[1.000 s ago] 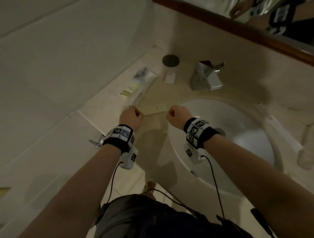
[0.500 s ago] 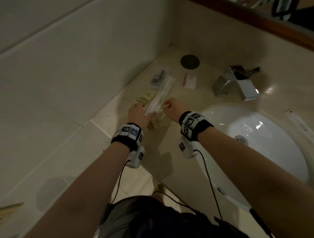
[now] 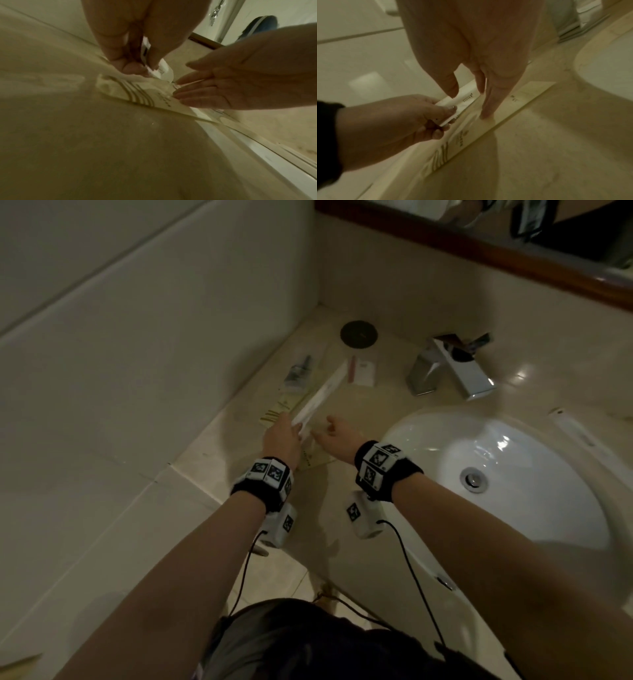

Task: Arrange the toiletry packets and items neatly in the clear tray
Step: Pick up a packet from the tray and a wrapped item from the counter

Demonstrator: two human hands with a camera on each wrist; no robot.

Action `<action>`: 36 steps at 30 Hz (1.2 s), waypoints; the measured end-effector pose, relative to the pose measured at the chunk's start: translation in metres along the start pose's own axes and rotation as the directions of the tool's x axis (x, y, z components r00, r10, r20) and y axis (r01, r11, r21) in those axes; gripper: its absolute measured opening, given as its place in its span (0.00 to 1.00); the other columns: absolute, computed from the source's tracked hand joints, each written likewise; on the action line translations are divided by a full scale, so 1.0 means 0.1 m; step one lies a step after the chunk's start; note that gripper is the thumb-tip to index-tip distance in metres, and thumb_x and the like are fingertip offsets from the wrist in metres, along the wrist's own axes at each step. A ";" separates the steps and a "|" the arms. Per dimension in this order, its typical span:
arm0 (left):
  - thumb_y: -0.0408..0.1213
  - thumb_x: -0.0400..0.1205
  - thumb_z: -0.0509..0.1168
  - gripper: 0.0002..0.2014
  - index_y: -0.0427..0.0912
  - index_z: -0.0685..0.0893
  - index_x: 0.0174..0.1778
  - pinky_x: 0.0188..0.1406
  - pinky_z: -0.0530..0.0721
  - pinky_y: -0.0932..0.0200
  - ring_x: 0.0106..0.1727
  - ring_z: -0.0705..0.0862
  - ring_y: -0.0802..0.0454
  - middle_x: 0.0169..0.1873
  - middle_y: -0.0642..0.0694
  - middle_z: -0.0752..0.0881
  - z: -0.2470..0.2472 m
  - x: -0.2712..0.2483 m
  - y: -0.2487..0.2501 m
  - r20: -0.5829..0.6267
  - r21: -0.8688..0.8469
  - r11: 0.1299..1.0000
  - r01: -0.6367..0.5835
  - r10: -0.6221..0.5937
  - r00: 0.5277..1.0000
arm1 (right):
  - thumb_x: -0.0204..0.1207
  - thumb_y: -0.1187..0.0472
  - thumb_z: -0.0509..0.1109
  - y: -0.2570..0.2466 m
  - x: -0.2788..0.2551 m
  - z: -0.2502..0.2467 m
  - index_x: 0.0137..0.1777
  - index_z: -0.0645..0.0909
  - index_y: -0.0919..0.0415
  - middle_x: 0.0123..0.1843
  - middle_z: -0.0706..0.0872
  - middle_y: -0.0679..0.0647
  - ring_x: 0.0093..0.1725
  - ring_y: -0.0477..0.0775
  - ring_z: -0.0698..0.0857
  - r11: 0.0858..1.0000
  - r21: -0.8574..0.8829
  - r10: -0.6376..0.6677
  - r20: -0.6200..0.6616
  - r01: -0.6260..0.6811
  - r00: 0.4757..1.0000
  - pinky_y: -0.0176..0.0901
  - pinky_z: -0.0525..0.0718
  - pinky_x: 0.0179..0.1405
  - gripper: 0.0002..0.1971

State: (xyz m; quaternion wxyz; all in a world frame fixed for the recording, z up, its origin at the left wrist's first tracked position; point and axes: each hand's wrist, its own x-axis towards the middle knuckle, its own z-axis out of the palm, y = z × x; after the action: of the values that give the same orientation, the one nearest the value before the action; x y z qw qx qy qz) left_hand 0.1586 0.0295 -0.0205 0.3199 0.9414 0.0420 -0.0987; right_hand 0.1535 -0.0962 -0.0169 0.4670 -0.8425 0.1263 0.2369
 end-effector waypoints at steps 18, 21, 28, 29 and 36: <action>0.66 0.71 0.58 0.44 0.42 0.60 0.78 0.48 0.83 0.56 0.49 0.83 0.49 0.62 0.47 0.76 0.74 -1.06 1.05 0.050 -0.430 0.851 -0.300 0.355 0.934 | 0.84 0.66 0.58 0.79 -1.46 -1.26 0.70 0.71 0.67 0.57 0.87 0.69 0.51 0.65 0.87 0.840 0.537 0.021 -0.169 0.074 0.985 0.61 0.85 0.59 0.16; 0.48 0.83 0.61 0.32 0.41 0.57 0.80 0.48 0.86 0.57 0.47 0.84 0.49 0.62 0.43 0.77 0.92 -1.16 1.54 0.082 -0.639 0.760 -0.120 0.223 0.971 | 0.86 0.60 0.57 1.14 -1.88 -1.50 0.69 0.69 0.60 0.59 0.86 0.67 0.51 0.64 0.86 0.898 0.441 0.010 -0.033 0.006 0.999 0.63 0.85 0.60 0.13; 0.44 0.86 0.59 0.11 0.42 0.77 0.58 0.51 0.82 0.52 0.55 0.81 0.44 0.54 0.41 0.82 1.51 -1.51 2.36 0.272 -0.745 0.666 0.049 0.236 0.933 | 0.86 0.52 0.56 2.02 -2.67 -1.81 0.62 0.70 0.57 0.44 0.86 0.59 0.37 0.60 0.87 0.890 0.436 0.133 0.022 -0.129 0.991 0.53 0.90 0.42 0.11; 0.42 0.86 0.60 0.10 0.41 0.78 0.58 0.53 0.82 0.51 0.55 0.82 0.44 0.54 0.42 0.82 1.60 -1.58 2.43 0.291 -0.741 0.669 0.053 0.249 0.924 | 0.86 0.51 0.56 2.13 -2.76 -1.86 0.62 0.70 0.57 0.42 0.86 0.58 0.35 0.58 0.86 0.888 0.441 0.141 0.006 -0.129 0.990 0.51 0.90 0.39 0.11; 0.36 0.83 0.66 0.13 0.32 0.80 0.59 0.29 0.85 0.68 0.43 0.84 0.51 0.45 0.43 0.85 2.30 -2.32 2.94 0.330 -0.765 0.639 0.080 0.283 0.901 | 0.83 0.49 0.62 3.14 -3.55 -2.41 0.58 0.81 0.65 0.38 0.89 0.57 0.34 0.55 0.87 0.933 0.328 0.249 -0.298 -0.146 0.922 0.44 0.89 0.36 0.18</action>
State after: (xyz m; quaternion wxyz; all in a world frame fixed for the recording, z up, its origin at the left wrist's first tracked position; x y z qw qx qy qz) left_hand -0.0632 -0.3475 0.0252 0.6922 0.6743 -0.0448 -0.2534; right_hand -0.2193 -0.4700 0.0470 0.5345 -0.7724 0.3233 0.1150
